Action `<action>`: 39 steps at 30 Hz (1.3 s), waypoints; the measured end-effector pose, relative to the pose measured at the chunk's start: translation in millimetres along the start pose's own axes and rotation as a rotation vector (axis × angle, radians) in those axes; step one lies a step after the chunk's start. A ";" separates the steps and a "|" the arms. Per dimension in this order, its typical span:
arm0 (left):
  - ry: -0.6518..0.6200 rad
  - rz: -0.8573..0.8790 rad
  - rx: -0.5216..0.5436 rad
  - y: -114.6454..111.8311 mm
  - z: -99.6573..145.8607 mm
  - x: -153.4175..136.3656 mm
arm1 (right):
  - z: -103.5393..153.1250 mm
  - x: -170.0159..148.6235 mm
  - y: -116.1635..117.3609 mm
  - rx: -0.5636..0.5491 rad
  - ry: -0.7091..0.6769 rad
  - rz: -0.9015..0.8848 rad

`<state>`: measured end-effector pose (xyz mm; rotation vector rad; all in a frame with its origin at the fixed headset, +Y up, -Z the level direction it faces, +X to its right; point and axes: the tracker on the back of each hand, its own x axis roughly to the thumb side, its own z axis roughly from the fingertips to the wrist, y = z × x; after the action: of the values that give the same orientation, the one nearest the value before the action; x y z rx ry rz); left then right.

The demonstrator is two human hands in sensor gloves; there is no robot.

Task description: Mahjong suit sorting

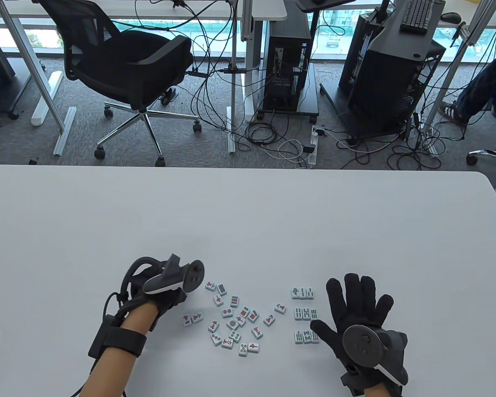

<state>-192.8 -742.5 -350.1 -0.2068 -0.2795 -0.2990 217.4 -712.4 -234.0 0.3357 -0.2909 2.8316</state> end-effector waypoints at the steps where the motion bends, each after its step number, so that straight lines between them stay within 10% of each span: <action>1: 0.021 -0.012 0.000 -3.6 5.6 -10.8 | 0.0 0.1 0.1 0.002 0.000 0.000; 16: 0.127 -0.052 -0.092 -41.1 36.1 -46.8 | -0.5 2.8 3.6 0.023 -0.007 0.003; 24: 0.164 0.026 -0.161 -10.6 30.7 -47.9 | -0.9 3.4 2.7 0.017 -0.008 -0.011; 39: -0.073 0.005 0.069 39.0 -24.6 60.0 | -0.8 2.2 2.3 0.013 -0.005 -0.025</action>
<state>-119.5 -727.6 -361.4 -0.1507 -0.3607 -0.2772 214.5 -713.9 -234.6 0.3473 -0.2675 2.8097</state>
